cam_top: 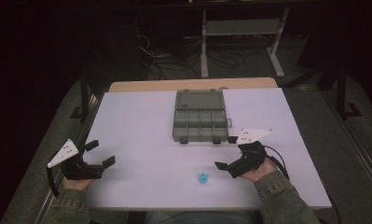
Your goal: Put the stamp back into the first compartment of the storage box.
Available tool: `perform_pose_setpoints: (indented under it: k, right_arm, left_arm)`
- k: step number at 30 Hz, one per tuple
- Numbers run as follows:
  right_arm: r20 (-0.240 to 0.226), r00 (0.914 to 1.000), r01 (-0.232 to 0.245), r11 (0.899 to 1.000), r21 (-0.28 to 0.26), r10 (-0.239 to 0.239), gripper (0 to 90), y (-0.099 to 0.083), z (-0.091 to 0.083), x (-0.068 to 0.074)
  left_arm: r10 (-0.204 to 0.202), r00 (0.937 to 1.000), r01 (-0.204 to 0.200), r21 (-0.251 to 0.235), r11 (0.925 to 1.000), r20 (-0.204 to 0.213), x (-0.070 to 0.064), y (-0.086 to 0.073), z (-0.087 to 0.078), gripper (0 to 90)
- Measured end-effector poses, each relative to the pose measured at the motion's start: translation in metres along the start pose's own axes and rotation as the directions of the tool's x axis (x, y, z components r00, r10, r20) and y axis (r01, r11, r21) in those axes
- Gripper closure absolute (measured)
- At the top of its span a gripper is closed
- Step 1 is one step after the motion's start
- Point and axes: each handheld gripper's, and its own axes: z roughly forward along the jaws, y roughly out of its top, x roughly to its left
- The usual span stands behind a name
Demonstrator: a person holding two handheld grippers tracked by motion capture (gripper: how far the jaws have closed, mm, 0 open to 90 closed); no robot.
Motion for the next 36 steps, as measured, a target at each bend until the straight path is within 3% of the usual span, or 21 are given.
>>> perform_pose_setpoints:
  k: [36]
  right_arm:
    - [-0.069,0.997,0.042,0.993,0.108,-0.034,0.0,-0.003,0.036,0.018]
  left_arm:
    - [0.0,1.0,0.0,0.001,1.0,0.009,0.0,0.0,0.001,0.0]
